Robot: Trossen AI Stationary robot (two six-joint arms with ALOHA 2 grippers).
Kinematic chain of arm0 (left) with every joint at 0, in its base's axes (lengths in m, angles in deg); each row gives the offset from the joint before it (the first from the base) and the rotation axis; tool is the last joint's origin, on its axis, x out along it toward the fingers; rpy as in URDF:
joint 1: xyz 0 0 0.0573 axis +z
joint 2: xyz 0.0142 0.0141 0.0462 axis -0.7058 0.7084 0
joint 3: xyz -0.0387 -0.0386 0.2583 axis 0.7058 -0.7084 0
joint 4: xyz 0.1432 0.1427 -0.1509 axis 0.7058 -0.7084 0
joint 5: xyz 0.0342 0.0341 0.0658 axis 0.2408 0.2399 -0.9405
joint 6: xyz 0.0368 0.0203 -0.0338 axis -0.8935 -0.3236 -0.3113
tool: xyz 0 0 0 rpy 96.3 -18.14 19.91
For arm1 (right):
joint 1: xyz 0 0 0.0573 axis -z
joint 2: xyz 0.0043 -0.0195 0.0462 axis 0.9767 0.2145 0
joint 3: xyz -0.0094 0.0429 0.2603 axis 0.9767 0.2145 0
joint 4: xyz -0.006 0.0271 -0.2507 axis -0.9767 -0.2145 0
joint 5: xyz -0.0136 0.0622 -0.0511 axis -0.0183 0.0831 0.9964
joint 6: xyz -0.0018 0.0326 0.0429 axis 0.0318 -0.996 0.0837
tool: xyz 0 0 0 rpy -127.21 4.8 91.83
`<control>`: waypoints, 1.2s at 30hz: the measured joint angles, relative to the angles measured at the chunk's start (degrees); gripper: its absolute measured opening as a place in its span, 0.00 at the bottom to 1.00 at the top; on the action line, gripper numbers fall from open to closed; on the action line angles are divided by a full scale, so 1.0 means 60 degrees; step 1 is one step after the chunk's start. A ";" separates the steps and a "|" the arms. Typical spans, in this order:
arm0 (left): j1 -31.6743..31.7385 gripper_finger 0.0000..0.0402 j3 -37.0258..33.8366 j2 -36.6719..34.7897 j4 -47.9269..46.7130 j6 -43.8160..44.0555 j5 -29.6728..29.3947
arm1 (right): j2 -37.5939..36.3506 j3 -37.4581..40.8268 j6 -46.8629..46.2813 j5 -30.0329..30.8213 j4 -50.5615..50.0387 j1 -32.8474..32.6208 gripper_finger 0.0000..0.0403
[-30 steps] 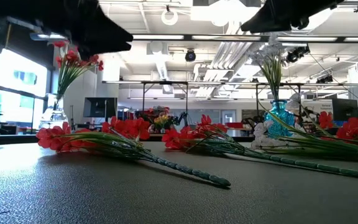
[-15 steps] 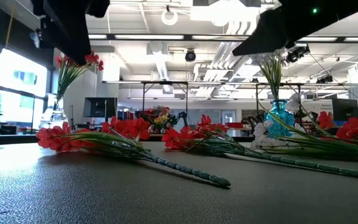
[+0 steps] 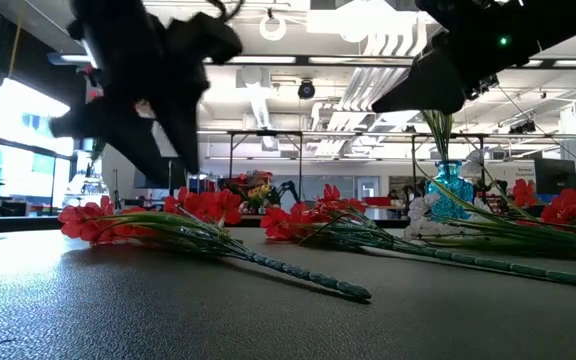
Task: Sort flowers into vase by color
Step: Put the left red flowers into the transparent vase
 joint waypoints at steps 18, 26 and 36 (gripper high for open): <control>0.0657 0.41 0.0000 0.0952 0.3274 -0.3591 0.0982 | -0.0001 0.0004 0.0789 -0.1781 0.0249 0.1080 0.42; 0.0573 0.39 0.0000 0.1691 0.3354 -0.4487 0.1453 | -0.0029 0.0004 0.0524 -0.2139 0.0633 0.1122 0.42; -0.0834 0.34 0.0389 0.1480 -0.0908 -0.3077 0.1595 | -0.0033 0.0004 -0.0930 -0.3206 0.0634 0.0663 0.42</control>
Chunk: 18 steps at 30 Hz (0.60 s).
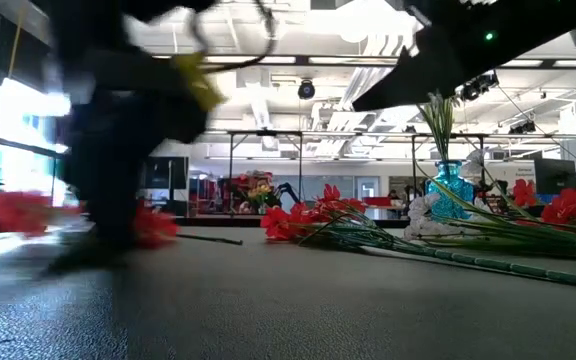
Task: Sort flowers into vase by color
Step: Put the left red flowers into the transparent vase
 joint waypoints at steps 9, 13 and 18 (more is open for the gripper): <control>-0.2105 0.33 0.1760 -0.0155 -0.3742 0.5063 -0.1608 | 0.0000 0.0000 -0.0280 -0.0470 0.0001 -0.1254 0.42; -0.2913 0.34 0.1870 -0.0155 -0.3676 0.7367 -0.1947 | 0.0000 0.0000 -0.0277 -0.0466 -0.0024 -0.1892 0.42; -0.3801 0.40 0.1844 -0.0138 -0.3898 0.9855 -0.2103 | -0.0004 0.0000 -0.0280 -0.0455 -0.0215 -0.2487 0.42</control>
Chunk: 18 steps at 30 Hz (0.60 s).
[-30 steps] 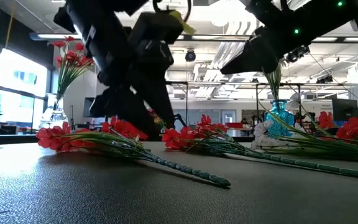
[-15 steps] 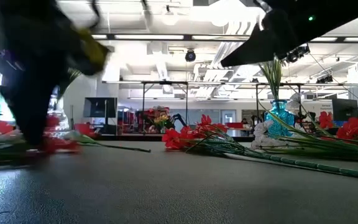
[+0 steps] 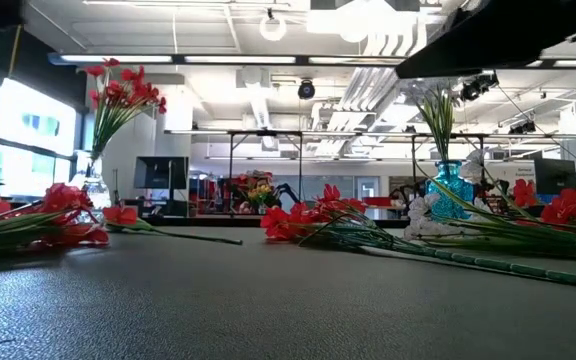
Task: Sort flowers into vase by color
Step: Put the left red flowers into the transparent vase
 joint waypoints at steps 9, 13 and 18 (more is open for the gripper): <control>0.0266 0.61 0.0000 0.0806 -0.0130 0.1000 -0.0658 | 0.0000 0.0000 -0.0840 0.0017 -0.0820 -0.0889 0.42; 0.0854 0.62 -0.0004 0.1271 -0.0148 0.0795 -0.0101 | -0.0226 0.0000 -0.0847 0.0053 -0.1104 -0.1283 0.42; 0.1452 0.60 -0.0003 0.1636 0.0227 -0.0171 0.0957 | -0.0643 0.0000 -0.0845 0.0215 -0.1427 -0.1629 0.42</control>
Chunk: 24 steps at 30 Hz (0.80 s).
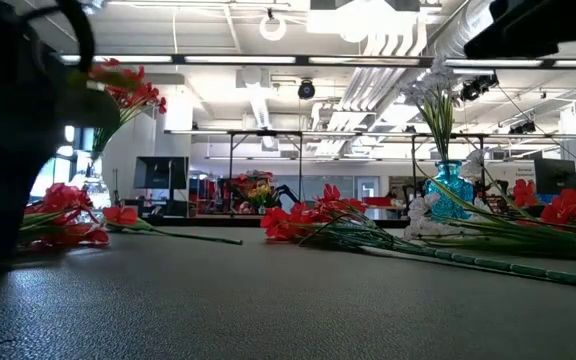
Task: Sort flowers into vase by color
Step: Put the left red flowers into the transparent vase
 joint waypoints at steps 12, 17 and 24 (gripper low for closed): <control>0.1076 0.44 -0.0026 -0.0054 -0.0813 -0.1737 0.1191 | -0.0352 0.0000 0.0005 -0.0004 -0.0527 -0.0395 0.42; 0.1532 0.30 -0.0008 -0.0072 -0.0728 -0.2818 0.1159 | -0.0352 0.0000 0.0004 -0.0006 -0.0702 -0.0582 0.42; 0.2028 0.02 -0.0008 -0.0075 -0.0729 -0.3818 0.0794 | -0.0352 0.0022 -0.0990 0.0291 -0.1862 -0.0812 0.42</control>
